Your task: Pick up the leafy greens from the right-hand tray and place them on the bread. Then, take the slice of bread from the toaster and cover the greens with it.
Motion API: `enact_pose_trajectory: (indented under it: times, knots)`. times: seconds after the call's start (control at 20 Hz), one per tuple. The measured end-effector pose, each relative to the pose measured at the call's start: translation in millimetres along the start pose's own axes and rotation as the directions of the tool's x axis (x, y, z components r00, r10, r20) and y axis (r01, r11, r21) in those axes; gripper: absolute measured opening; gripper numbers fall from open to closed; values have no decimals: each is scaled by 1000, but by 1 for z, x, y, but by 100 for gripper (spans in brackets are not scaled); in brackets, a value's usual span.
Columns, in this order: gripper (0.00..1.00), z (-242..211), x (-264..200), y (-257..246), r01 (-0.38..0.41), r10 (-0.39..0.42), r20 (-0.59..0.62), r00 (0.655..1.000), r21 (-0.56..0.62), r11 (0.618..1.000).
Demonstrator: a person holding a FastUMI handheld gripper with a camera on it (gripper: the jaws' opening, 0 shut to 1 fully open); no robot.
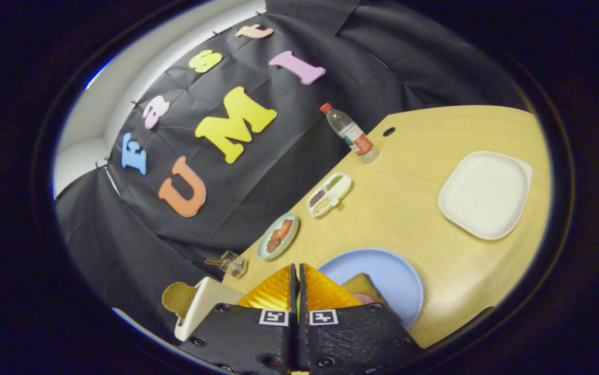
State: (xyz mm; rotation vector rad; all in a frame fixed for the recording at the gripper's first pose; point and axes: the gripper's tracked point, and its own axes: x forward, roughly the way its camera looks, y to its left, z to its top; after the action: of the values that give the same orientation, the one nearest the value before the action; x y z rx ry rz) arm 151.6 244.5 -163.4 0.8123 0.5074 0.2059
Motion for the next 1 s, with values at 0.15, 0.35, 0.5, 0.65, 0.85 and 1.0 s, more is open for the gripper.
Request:
enact_pose_trajectory:
  times: [0.15, 0.35, 0.5, 0.65, 0.85, 1.0]
  knots:
    - [0, -2, 4, -26, 36, -36, -22, 999, -6, 999]
    - [14, -7, 3, -47, 70, -73, -53, 996, -48, 996]
    - [30, -8, -1, -49, 70, -75, -60, 995, -84, 994]
    - [47, 2, -8, -47, 71, -76, -27, 997, -132, 989]
    - [76, 19, -27, -35, 70, -61, 51, 997, -212, 975]
    - [89, 35, -47, -17, 86, -49, 129, 990, -299, 950]
